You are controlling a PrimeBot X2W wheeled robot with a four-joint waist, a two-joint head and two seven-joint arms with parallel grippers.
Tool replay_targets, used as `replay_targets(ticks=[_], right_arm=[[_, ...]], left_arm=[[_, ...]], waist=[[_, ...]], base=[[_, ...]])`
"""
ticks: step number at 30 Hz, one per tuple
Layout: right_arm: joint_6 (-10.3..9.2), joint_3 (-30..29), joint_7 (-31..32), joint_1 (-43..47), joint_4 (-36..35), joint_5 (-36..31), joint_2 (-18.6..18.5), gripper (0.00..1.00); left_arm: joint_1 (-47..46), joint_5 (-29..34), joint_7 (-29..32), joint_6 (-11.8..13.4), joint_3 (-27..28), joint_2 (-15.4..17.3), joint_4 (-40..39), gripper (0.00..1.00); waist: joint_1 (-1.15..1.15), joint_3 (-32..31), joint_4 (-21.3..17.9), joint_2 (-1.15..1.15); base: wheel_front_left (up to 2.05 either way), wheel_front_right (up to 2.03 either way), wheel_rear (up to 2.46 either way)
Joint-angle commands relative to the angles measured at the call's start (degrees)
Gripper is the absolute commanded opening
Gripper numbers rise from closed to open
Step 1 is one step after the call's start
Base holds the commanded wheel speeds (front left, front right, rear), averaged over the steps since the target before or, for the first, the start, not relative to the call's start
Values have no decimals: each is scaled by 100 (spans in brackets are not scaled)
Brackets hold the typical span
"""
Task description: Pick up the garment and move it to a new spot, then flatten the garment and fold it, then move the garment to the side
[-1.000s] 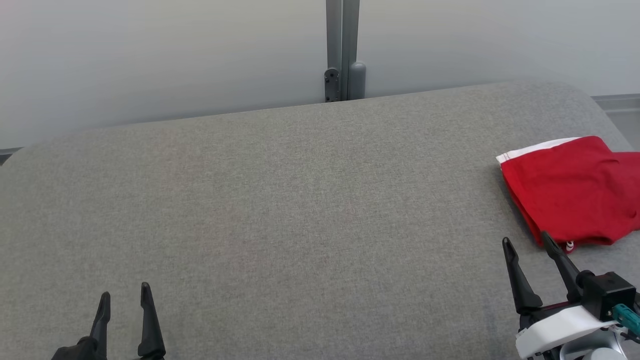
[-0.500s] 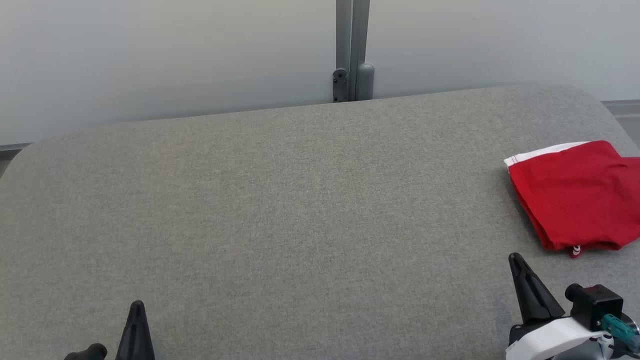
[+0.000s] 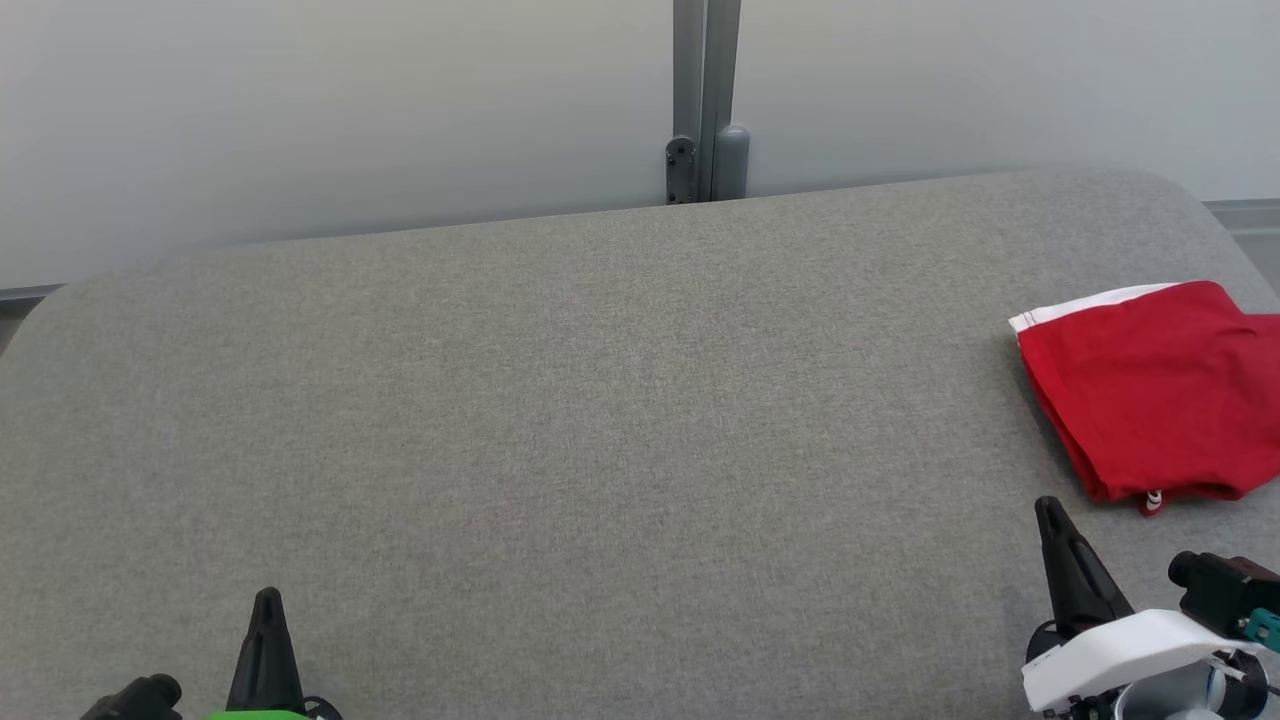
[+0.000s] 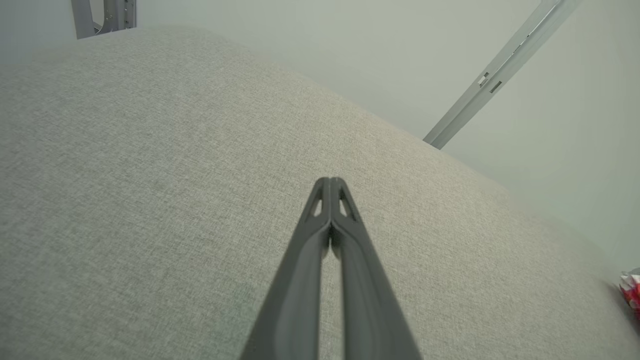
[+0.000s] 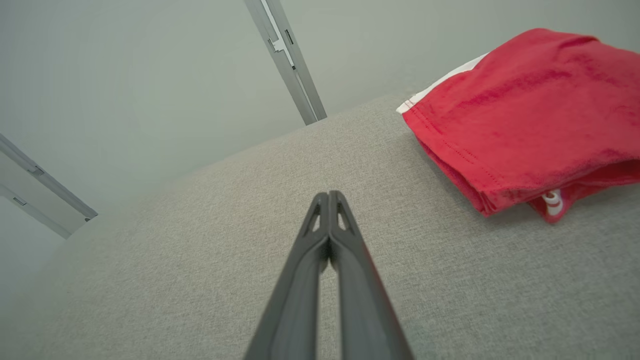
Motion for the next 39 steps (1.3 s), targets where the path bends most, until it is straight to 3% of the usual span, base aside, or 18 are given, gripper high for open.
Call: replay_targets(ticks=[1, 39], right_arm=[[-1, -58, 43, -160, -51, 235, -18, 0], [-3, -432, 790, -545, 132, 3101, 299, 0]], left_arm=[[-184, -222, 43, -26, 34, 29, -64, 0], [-727, -2995, 816, -189, 147, 60, 38, 0]], waist=[[0, 0, 1, 0], [0, 15, 21, 0]], base=[[0, 0, 0], [0, 0, 0]])
